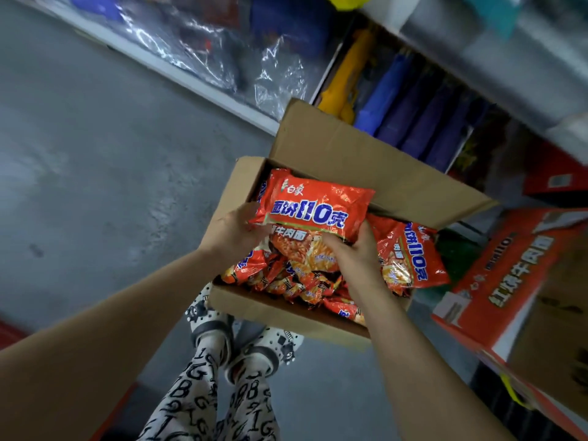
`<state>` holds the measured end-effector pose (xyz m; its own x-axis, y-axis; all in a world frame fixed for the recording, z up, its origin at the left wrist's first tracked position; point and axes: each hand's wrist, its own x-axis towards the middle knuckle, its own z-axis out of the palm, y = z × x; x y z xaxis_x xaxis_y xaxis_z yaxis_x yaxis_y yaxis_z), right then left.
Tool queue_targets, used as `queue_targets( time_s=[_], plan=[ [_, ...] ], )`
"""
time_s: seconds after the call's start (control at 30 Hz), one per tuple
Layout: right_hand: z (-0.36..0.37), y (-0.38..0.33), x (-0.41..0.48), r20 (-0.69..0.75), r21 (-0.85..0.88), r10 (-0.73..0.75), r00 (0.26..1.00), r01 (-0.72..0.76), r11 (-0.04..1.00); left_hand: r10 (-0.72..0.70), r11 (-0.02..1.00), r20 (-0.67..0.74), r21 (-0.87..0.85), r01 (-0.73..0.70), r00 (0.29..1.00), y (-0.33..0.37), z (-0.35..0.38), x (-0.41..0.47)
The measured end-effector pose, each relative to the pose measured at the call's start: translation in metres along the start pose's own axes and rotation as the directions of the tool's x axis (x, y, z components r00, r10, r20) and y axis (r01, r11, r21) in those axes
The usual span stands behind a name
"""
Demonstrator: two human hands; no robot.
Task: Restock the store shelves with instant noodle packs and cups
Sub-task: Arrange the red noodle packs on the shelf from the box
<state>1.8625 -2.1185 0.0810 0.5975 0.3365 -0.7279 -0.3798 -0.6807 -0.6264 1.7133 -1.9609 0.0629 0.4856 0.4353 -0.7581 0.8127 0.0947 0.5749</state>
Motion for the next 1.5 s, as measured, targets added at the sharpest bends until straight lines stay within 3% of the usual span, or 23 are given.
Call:
queue_targets(
  time_s=[0.1, 0.2, 0.4, 0.5, 0.6, 0.67, 0.77, 1.07, 1.5],
  plan=[
    [0.000, -0.018, -0.006, 0.110, -0.009, 0.027, 0.994, -0.026, 1.000, -0.057, 0.968, 0.031, -0.243, 0.062, 0.998, 0.011, -0.010, -0.009],
    [0.012, -0.036, -0.003, 0.220, -0.042, 0.043, 0.975, -0.035, 0.999, -0.145, 0.868, 0.073, -0.470, 0.162, 0.987, 0.007, -0.027, -0.012],
    [0.061, -0.031, 0.027, 0.311, -0.079, 0.036, 0.950, -0.012, 0.997, -0.201, 0.761, 0.063, -0.618, 0.196, 0.978, -0.032, -0.062, -0.008],
    [0.092, -0.013, 0.041, 0.197, -0.099, -0.012, 0.980, 0.032, 0.995, -0.243, 0.728, -0.001, -0.660, 0.182, 0.970, -0.056, -0.065, 0.002],
    [0.113, 0.000, 0.055, -0.200, -0.228, -0.071, 0.977, 0.024, 0.973, -0.276, 0.727, -0.081, -0.670, 0.153, 0.958, -0.080, -0.065, 0.013],
    [0.124, 0.008, 0.059, -0.303, -0.216, 0.032, 0.953, -0.101, 0.971, -0.307, 0.717, -0.135, -0.683, 0.136, 0.942, -0.092, -0.067, 0.020],
    [0.138, 0.024, 0.063, -0.225, -0.145, 0.202, 0.953, -0.238, 0.960, -0.346, 0.707, -0.214, -0.700, 0.104, 0.914, -0.107, -0.070, 0.029],
    [0.161, 0.037, 0.094, -0.275, -0.109, 0.291, 0.916, -0.331, 0.937, -0.355, 0.719, -0.260, -0.690, 0.084, 0.898, -0.123, -0.070, 0.045],
    [0.074, 0.002, 0.031, -0.311, 0.067, 0.073, 0.948, -0.055, 0.996, -0.294, 0.747, -0.267, -0.663, 0.047, 0.918, -0.070, -0.068, -0.010]
  ],
)
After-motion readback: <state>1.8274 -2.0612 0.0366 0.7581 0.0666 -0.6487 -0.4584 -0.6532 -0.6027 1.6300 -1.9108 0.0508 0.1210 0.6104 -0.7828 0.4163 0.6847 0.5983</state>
